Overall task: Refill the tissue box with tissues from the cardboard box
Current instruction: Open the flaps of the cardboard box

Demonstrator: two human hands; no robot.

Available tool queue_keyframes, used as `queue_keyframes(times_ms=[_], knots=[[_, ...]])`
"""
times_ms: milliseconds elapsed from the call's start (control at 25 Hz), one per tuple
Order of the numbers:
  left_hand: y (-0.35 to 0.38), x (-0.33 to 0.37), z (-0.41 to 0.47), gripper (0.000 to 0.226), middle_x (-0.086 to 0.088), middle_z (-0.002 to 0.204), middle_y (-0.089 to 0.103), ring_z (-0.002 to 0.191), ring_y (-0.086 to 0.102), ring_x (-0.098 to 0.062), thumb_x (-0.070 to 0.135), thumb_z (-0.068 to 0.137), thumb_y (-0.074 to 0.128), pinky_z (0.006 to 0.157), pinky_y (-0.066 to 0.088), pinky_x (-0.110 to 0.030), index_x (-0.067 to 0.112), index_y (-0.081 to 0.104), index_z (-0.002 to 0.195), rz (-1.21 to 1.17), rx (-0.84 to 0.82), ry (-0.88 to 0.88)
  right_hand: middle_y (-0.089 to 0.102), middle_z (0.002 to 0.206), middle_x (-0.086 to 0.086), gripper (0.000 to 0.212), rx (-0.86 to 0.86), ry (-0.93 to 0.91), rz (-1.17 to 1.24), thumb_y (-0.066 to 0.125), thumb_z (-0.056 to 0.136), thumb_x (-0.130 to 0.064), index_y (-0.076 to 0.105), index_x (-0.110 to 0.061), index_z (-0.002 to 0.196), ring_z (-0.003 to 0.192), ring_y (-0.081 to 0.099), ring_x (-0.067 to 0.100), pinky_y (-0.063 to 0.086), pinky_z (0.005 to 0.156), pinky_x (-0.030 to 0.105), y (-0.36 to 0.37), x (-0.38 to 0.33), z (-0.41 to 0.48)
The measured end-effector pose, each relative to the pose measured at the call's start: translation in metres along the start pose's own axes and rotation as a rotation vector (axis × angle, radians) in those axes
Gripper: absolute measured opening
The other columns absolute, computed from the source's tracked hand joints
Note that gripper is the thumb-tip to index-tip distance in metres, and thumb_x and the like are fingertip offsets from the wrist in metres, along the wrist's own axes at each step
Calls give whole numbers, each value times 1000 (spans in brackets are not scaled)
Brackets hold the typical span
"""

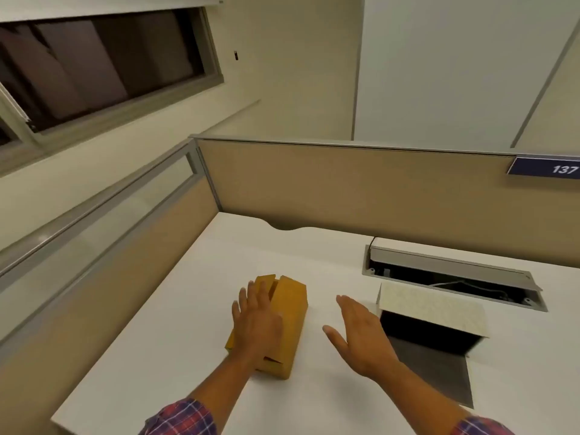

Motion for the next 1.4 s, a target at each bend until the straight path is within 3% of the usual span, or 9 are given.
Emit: queue_keyframes(times_ms=[200, 360, 520, 640, 840, 960, 1120, 1280, 1400], knots=[[5, -66, 12, 99, -14, 168, 38, 148, 47, -40, 60, 96, 60, 118, 43, -58, 21, 2, 167, -316, -225, -246, 22, 174, 1, 84, -61, -128, -46, 21, 98, -76, 20, -26, 165, 159, 21, 22, 16, 128, 41, 30, -66, 23], [-4, -88, 25, 75, -10, 160, 52, 141, 55, -37, 50, 100, 62, 111, 51, -51, 25, 30, 162, -566, -266, -217, 18, 175, 0, 83, -169, -264, -153, 22, 97, -74, 20, -25, 165, 160, 15, 24, 9, 129, 47, 50, -119, 37], [-22, -118, 40, 25, -4, 126, 72, 114, 68, -28, 33, 102, 62, 93, 59, -42, 20, 71, 121, -657, -191, -156, 15, 176, 3, 81, -315, -447, -375, 23, 99, -73, 24, -24, 164, 162, 4, 28, -6, 128, 56, 70, -165, 39], [-25, -138, 48, 15, -2, 100, 74, 92, 68, -24, 24, 103, 60, 84, 61, -44, 20, 71, 95, -617, -101, -116, 40, 165, 11, 78, -356, -453, -536, 21, 101, -71, 50, -17, 150, 160, 13, 34, -9, 127, 62, 74, -176, 42], [-11, -154, 56, 52, -11, 147, 60, 123, 63, -31, 17, 98, 73, 97, 56, -44, 17, 55, 147, -596, -62, -147, 70, 125, 14, 63, -200, -357, -661, 33, 102, -61, 69, -13, 121, 132, 50, 35, 7, 129, 61, 54, -181, 49], [-11, -147, 52, 60, -8, 163, 43, 148, 42, -33, 14, 94, 76, 115, 46, -46, 21, 54, 150, -322, 82, -36, 72, 105, 12, 47, -183, -216, -715, 42, 103, -51, 69, -14, 105, 109, 60, 35, 28, 120, 57, 40, -176, 51], [-5, -128, 47, 42, -5, 149, 59, 134, 54, -28, 2, 98, 63, 107, 49, -37, 19, 69, 136, -221, 84, 68, 68, 122, 13, 48, -314, -59, -536, 51, 100, -51, 62, -11, 126, 111, 61, 33, 48, 103, 46, 48, -156, 49], [-5, -120, 46, 22, -3, 116, 74, 104, 69, -23, 26, 106, 55, 93, 58, -38, 18, 76, 108, -336, -20, 101, 66, 123, 12, 61, -376, -32, -294, 48, 96, -63, 53, -13, 131, 109, 61, 31, 52, 96, 45, 61, -152, 45], [-6, -126, 45, 36, 4, 91, 73, 89, 70, -19, 45, 108, 47, 89, 61, -45, 32, 67, 81, -556, -156, 124, 68, 115, 8, 59, -318, -30, -81, 42, 98, -66, 58, -17, 127, 101, 64, 25, 54, 89, 42, 60, -150, 41]])
Point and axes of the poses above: each hand's wrist, its own z-axis towards the middle knuckle, its own y-axis out of the palm, x = y × z, the point moved 8 cm from there along z, towards the middle knuckle
